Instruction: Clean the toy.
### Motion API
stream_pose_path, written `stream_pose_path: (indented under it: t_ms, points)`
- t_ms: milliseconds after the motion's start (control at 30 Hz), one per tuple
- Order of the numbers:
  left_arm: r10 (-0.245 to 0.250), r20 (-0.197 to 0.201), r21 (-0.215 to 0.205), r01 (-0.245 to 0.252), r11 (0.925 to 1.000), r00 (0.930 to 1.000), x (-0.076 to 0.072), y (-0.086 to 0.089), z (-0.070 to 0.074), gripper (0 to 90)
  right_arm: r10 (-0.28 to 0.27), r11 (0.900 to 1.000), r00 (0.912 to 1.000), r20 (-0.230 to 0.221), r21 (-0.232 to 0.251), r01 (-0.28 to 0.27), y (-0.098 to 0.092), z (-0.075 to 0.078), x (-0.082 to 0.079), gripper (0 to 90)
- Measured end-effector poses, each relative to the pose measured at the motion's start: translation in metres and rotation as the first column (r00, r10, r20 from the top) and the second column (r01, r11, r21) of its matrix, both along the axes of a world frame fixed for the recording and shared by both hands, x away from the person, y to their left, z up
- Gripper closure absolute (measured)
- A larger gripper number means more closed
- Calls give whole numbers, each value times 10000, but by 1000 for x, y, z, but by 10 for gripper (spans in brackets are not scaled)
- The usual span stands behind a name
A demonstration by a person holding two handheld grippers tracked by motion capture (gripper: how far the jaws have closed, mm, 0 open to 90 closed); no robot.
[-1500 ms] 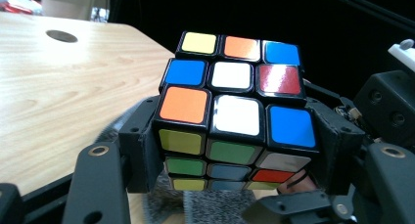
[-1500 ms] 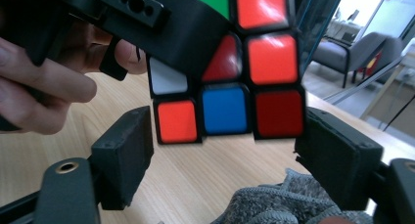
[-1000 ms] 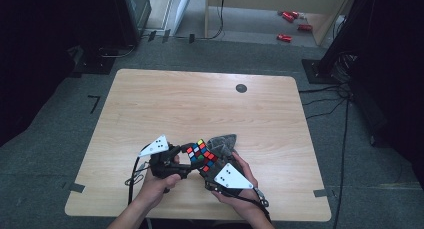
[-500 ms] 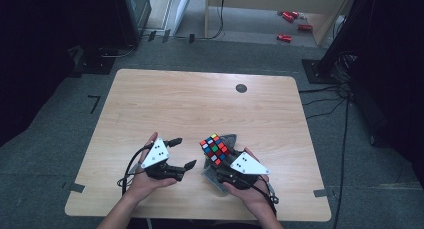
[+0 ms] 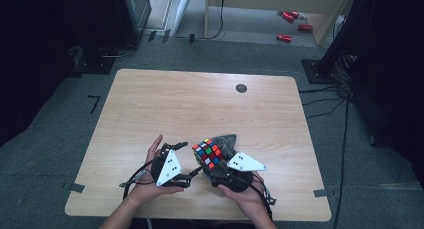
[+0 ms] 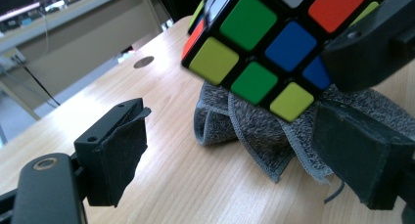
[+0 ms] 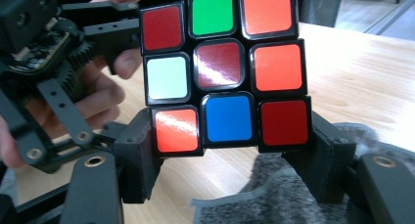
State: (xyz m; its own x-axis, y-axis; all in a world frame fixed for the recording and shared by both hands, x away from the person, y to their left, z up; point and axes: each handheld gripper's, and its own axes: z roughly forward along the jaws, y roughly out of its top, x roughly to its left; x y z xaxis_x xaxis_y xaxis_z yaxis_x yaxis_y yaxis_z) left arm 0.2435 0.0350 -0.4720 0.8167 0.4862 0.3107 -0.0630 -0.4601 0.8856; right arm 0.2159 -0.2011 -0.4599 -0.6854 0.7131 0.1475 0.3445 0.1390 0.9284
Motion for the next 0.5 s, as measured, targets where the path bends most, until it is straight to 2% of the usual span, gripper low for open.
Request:
stream_pose_path:
  t_ms: [100,233,500]
  points:
    - [-193,299,228,186,9996,9994,-2,-3,-3,145,136,9999,9998,-169,89,-135,4,0,-1,341]
    - [-381,1032,612,319,9976,9939,-5,-7,-7,147,352,9992,9983,-474,186,-344,6,0,-1,341]
    - [-409,1614,892,267,9957,9860,-7,-12,-11,146,572,9978,9911,-1205,404,-526,9,-1,0,341]
